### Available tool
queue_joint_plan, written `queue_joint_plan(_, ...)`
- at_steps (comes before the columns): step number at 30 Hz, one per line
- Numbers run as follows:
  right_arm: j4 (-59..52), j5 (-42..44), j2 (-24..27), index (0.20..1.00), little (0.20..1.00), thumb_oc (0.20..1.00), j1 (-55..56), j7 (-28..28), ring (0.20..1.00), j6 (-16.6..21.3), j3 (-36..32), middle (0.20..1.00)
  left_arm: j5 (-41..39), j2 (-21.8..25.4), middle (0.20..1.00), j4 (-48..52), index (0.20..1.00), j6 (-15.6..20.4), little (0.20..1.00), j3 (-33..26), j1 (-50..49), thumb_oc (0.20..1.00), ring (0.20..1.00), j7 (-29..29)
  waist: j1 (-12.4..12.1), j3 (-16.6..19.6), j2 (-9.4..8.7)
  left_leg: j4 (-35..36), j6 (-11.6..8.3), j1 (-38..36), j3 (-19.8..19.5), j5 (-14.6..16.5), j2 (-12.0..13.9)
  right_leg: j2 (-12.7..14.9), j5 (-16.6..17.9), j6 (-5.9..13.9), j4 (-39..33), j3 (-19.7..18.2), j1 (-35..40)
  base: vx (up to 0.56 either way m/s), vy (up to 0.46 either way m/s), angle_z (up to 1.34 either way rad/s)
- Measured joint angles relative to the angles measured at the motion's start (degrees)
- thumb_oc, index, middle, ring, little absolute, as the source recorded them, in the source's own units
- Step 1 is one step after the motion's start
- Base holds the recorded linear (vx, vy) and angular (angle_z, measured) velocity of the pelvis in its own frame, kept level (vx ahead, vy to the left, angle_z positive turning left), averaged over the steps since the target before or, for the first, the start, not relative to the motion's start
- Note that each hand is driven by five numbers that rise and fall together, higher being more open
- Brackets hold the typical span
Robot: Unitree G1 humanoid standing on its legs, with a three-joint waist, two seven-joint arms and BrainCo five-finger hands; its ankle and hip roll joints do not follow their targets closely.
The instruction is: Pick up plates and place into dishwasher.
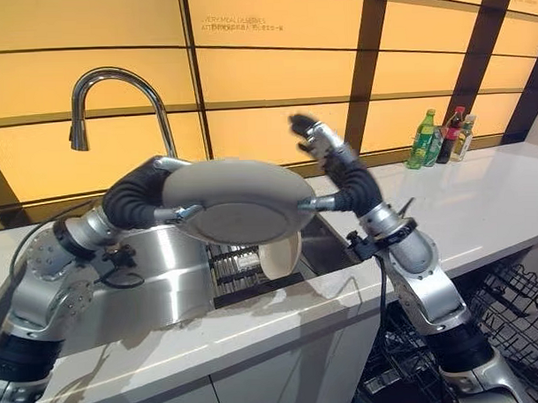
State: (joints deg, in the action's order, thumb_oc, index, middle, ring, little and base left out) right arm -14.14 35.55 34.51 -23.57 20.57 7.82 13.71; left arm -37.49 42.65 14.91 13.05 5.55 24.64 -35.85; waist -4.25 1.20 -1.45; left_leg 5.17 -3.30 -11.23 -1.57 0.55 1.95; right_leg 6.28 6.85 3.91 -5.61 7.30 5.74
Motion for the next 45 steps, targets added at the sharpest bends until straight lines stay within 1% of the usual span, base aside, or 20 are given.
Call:
queue_joint_plan(1, -0.26, 1.81, -0.01, 1.0, 1.0, 1.0, 0.0, 2.77, 1.0, -1.35, 0.85, 1.0, -0.08, 0.02, 0.2, 0.01, 0.2, 0.0, 0.2, -0.01, 0.2, 0.2, 0.2, -0.26, -0.04, 0.06, -0.09, 0.01, -0.04, 0.02, -0.02, 0.04, 0.02, -0.01, -0.01, 0.01, 0.0, 0.07, 0.01, 0.0, 0.0, 0.0)
queue_joint_plan(2, -0.26, 3.25, 0.07, 1.0, 1.0, 1.0, 0.01, 4.34, 1.0, -2.19, 0.88, 1.0, -0.46, 0.08, 0.2, 0.01, 0.2, 0.01, 0.2, -0.02, 0.19, 0.2, 0.2, -0.47, -0.08, 0.1, -0.15, 0.02, -0.01, -0.01, -0.04, 0.03, 0.03, -0.01, 0.0, 0.01, 0.0, 0.15, 0.07, 0.01, -0.006, 0.03)
queue_joint_plan(5, -0.26, 8.32, -0.01, 1.0, 1.0, 1.0, 0.0, 7.89, 1.0, -3.69, 0.44, 1.0, -1.26, 0.06, 0.2, 0.02, 0.2, 0.01, 0.2, -0.02, 0.19, 0.2, 0.2, -0.77, -0.86, 0.31, -0.46, -0.07, -0.04, -0.04, -0.07, 0.04, 0.08, -0.09, 0.0, 0.02, 0.01, 0.19, 0.11, 0.0, 0.0, 0.0)
queue_joint_plan(6, -0.24, 9.46, -0.23, 1.0, 1.0, 1.0, 0.0, 8.99, 1.0, -4.16, 0.37, 1.0, -1.59, 0.06, 0.2, 0.01, 0.2, 0.02, 0.2, -0.02, 0.19, 0.2, 0.2, -0.88, -1.36, 0.37, -0.56, -0.07, -0.04, -0.04, -0.07, 0.05, 0.08, -0.1, 0.0, 0.01, 0.01, 0.19, 0.11, 0.0, 0.0, 0.0)
queue_joint_plan(8, -0.1, 10.34, -0.46, 1.0, 1.0, 1.0, 0.0, 10.86, 1.0, -5.64, -0.1, 1.0, -1.69, 0.06, 0.2, 0.01, 0.2, 0.06, 0.2, -0.03, 0.19, 0.2, 0.2, -1.32, -1.41, 0.5, -0.75, -0.07, -0.04, -0.07, -0.1, 0.04, 0.05, -0.08, 0.0, 0.01, 0.01, 0.23, 0.16, 0.0, 0.0, 0.0)
queue_joint_plan(14, 0.06, 10.31, -0.45, 1.0, 1.0, 1.0, 0.01, 13.38, 1.0, -11.8, 0.42, 1.0, -1.67, 0.15, 0.2, 0.01, 0.2, -0.02, 0.2, -0.02, 0.18, 0.2, 0.2, -1.62, -1.59, 0.94, -1.41, 0.14, -0.11, -0.1, -0.1, 0.06, 0.01, 0.01, -0.05, 0.05, 0.0, 0.38, 0.22, 0.01, 0.002, 0.0)
queue_joint_plan(18, 0.06, 10.66, -0.48, 1.0, 1.0, 1.0, 0.01, 13.79, 1.0, -12.88, 0.43, 1.0, -1.68, 0.62, 0.2, 0.0, 0.2, -0.05, 0.2, 0.02, 0.17, 0.2, 0.2, -1.72, -1.59, 1.04, -1.55, 0.15, -0.1, -0.13, -0.1, 0.04, 0.0, 0.03, -0.07, 0.08, 0.0, 0.39, 0.25, 0.03, 0.005, 0.0)
queue_joint_plan(19, 0.07, 10.74, -0.52, 0.95, 0.95, 0.95, 0.01, 13.79, 0.95, -12.89, 0.43, 0.95, -1.71, 0.62, 0.2, 0.0, 0.2, -0.05, 0.2, 0.01, 0.17, 0.2, 0.2, -1.72, -1.6, 1.04, -1.55, 0.14, -0.09, -0.15, -0.1, 0.04, -0.01, 0.03, -0.02, 0.01, 0.0, 0.39, 0.27, 0.03, 0.005, 0.0)
queue_joint_plan(20, 0.11, 10.9, -0.77, 0.536, 0.536, 0.536, 0.01, 13.78, 0.536, -12.91, 0.46, 0.536, -1.73, 0.62, 0.2, 0.0, 0.2, -0.05, 0.2, 0.01, 0.17, 0.2, 0.2, -1.72, -1.61, 1.04, -1.55, 0.14, -0.08, -0.18, -0.11, 0.03, -0.01, 0.04, -0.02, 0.01, 0.0, 0.38, 0.3, 0.03, 0.009, 0.0)
queue_joint_plan(21, 0.27, 11.21, -1.44, 0.2, 0.2, 0.2, 0.01, 13.76, 0.2, -13.18, 0.5, 0.2, -1.89, 0.61, 0.2, -0.03, 0.2, -0.04, 0.2, 0.01, 0.17, 0.2, 0.2, -1.72, -1.61, 1.04, -1.55, 0.14, -0.07, -0.2, -0.1, 0.02, -0.01, 0.03, -0.02, 0.01, 0.0, 0.39, 0.33, 0.0, 0.0, 0.0)
queue_joint_plan(23, 0.92, 11.33, -2.78, 0.2, 0.2, 0.2, 0.02, 13.82, 0.2, -13.45, 0.45, 0.2, -2.08, 0.62, 0.2, -0.49, 0.2, -0.04, 0.2, -0.08, 0.17, 0.2, 0.2, -1.72, -1.61, 1.01, -1.51, 0.08, -0.01, -0.25, -0.11, -0.02, -0.02, 0.03, 0.0, 0.01, 0.01, 0.38, 0.4, 0.0, 0.0, 0.0)
queue_joint_plan(30, 0.67, 10.61, -1.51, 0.2, 0.2, 0.2, 0.02, 16.01, 0.2, -15.87, 0.62, 0.2, -2.08, 1.3, 0.2, -1.16, 0.2, -1.55, 0.2, -0.25, 0.04, 0.2, 0.2, -1.41, -1.67, 0.98, -1.46, -0.04, 0.02, -0.28, -0.17, -0.04, -0.02, 0.04, 0.01, 0.01, 0.01, 0.42, 0.53, 0.0, 0.0, 0.0)
queue_joint_plan(37, 0.5, 9.88, -1.45, 0.2, 0.2, 0.2, 0.01, 14.09, 0.2, -15.9, 0.62, 0.2, -2.06, 1.29, 0.2, -1.47, 0.2, -2.14, 0.2, 0.14, -0.03, 0.2, 0.2, -1.14, -1.61, 0.93, -1.39, 0.15, -0.01, -0.28, -0.19, -0.03, -0.02, 0.05, 0.01, 0.02, 0.01, 0.52, 0.56, 0.0, 0.0, 0.0)
queue_joint_plan(42, -0.37, 7.31, -1.24, 0.2, 0.2, 0.2, 0.01, 12.18, 0.2, -15.57, 0.38, 0.2, -2.02, 1.27, 0.2, -2.24, 0.2, -2.2, 0.2, 0.15, -0.14, 0.2, 0.2, -0.69, -1.51, 0.76, -1.16, 0.18, -0.02, -0.32, -0.2, -0.03, -0.03, 0.1, 0.02, 0.03, 0.01, 0.63, 0.66, -0.02, 0.007, 0.0)
queue_joint_plan(43, -0.65, 5.54, -1.07, 0.2, 0.2, 0.2, 0.01, 11.13, 0.2, -15.12, 0.31, 0.2, -1.84, 1.28, 0.316, -2.33, 0.316, -2.2, 0.316, 0.15, -0.34, 0.316, 0.316, -0.18, -1.49, 0.74, -1.12, 0.17, 0.0, -0.31, -0.19, -0.04, -0.04, 0.1, 0.02, 0.03, 0.01, 0.65, 0.66, 0.0, 0.0, 0.0)
queue_joint_plan(45, -1.27, 1.84, -0.56, 0.2, 0.2, 0.2, 0.01, 9.43, 0.2, -13.8, 0.3, 0.2, -1.47, 1.27, 0.749, -2.32, 0.749, -2.19, 0.749, 0.16, -1.05, 0.749, 0.749, 1.18, -1.45, 0.71, -1.09, 0.18, -0.01, -0.31, -0.18, -0.03, -0.04, 0.11, 0.01, 0.03, 0.01, 0.66, 0.66, 0.0, 0.0, 0.0)
